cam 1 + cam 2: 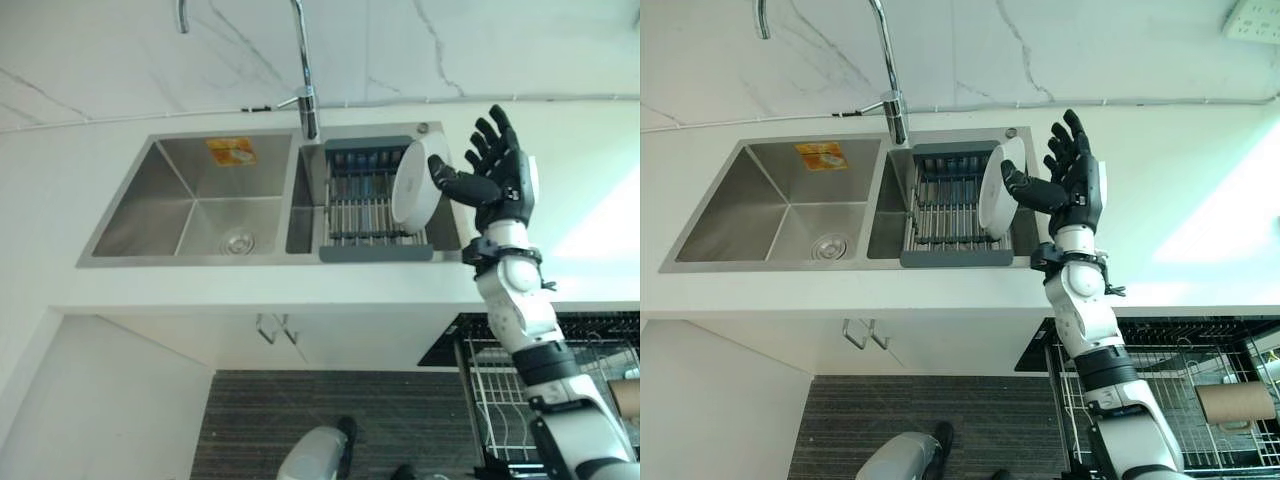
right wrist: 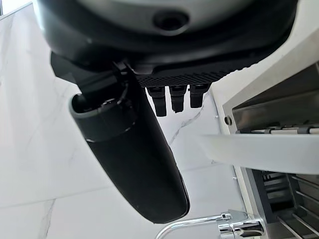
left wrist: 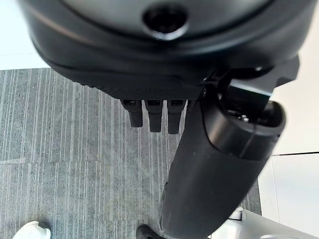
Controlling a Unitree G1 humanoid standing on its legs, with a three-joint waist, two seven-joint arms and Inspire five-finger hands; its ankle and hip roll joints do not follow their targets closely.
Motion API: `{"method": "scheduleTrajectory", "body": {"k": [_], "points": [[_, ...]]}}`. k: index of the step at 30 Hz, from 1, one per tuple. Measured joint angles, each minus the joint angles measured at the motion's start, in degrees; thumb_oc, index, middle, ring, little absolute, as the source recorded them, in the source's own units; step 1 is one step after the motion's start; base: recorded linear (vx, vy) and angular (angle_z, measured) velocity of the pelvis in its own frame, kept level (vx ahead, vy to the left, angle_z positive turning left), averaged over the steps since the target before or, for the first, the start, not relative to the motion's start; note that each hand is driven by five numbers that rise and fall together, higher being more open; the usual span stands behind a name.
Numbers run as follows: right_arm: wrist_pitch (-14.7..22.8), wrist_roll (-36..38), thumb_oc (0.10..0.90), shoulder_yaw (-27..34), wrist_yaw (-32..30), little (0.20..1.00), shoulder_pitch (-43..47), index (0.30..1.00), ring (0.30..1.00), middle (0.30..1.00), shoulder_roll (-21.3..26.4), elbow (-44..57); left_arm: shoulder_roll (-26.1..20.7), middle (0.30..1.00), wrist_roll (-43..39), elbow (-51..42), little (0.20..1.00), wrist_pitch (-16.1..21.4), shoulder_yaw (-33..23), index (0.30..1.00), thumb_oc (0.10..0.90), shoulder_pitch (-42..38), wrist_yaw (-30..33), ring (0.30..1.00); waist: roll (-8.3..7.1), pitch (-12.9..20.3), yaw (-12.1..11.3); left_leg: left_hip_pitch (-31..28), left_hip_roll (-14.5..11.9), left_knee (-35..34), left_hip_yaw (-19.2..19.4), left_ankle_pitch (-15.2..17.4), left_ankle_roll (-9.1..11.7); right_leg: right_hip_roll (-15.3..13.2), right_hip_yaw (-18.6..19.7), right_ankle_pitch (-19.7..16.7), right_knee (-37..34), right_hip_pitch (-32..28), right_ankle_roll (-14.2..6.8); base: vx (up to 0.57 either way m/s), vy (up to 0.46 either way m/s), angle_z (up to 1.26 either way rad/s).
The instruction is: Place the dishes in the dishwasher.
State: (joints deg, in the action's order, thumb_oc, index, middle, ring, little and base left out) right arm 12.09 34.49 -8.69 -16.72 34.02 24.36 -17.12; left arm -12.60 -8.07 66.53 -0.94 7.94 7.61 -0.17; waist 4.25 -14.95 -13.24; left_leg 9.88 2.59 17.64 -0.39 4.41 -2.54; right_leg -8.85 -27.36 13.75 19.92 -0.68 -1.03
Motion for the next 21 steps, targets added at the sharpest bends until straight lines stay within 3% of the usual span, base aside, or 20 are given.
{"method": "scheduleTrajectory", "body": {"k": [21], "points": [[-1.0, 0.0, 0.8, -0.1, 0.0, 0.9, 0.6, 0.9, 0.9, 0.9, -1.5, -4.7, 0.0, 0.9, 1.7, -0.3, 0.9, -0.1, 1.0, 0.9, 0.8, -1.3, 0.3, 0.9, 0.69, -2.4, -1.0, 1.0, 0.5, 0.2, -1.3, -0.1, -0.1, -0.1, -1.2, 0.0, -0.4, 0.0, -0.1, -0.01, 0.004, 0.03]]}}
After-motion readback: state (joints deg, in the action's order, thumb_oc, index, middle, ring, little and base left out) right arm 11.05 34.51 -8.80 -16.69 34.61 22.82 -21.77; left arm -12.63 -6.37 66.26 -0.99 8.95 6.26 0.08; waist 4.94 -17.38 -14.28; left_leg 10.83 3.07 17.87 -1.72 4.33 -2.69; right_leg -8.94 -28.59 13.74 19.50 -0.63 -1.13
